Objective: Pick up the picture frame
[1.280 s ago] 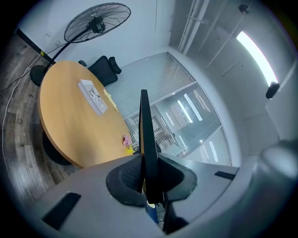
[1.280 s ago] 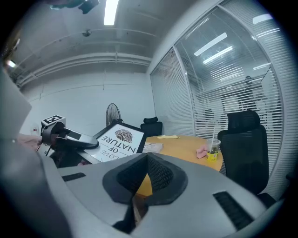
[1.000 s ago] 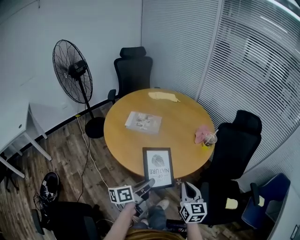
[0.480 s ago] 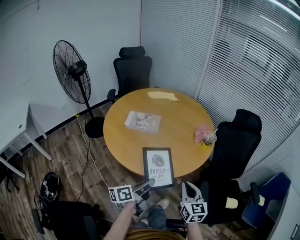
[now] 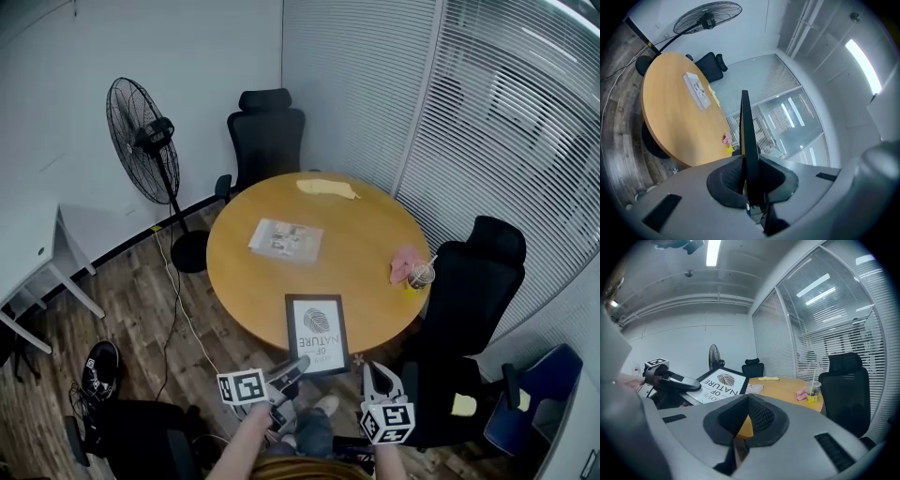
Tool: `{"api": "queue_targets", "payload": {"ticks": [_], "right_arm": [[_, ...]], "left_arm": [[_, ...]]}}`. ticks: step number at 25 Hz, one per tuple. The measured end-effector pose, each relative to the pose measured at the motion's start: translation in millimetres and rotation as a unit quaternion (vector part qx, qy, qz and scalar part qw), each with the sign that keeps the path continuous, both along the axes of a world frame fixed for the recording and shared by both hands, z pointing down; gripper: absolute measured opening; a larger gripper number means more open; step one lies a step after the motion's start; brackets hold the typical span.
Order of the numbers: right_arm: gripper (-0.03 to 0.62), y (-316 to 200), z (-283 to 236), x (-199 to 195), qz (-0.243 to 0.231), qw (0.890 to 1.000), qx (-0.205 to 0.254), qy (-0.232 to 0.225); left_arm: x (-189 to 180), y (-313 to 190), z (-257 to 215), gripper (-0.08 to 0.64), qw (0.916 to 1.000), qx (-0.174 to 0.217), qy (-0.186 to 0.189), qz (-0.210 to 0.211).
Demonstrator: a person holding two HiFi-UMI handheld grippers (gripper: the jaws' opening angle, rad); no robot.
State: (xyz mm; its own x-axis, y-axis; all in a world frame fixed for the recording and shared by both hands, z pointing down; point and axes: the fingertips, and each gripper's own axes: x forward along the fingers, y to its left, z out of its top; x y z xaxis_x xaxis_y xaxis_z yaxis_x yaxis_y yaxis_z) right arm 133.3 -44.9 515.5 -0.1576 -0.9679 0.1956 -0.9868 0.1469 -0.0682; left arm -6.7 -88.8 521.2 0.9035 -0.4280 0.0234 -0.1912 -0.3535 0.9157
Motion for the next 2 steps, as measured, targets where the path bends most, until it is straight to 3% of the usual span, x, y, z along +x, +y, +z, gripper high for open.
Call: {"api": "queue_targets", "payload": {"ticks": [2], "right_arm": [[0.012, -0.6, 0.3, -0.1, -0.001, 1.0, -0.001, 0.001]], "left_arm": [[0.5, 0.0, 0.5, 0.063, 1.0, 0.0, 0.001, 0.001]]}}
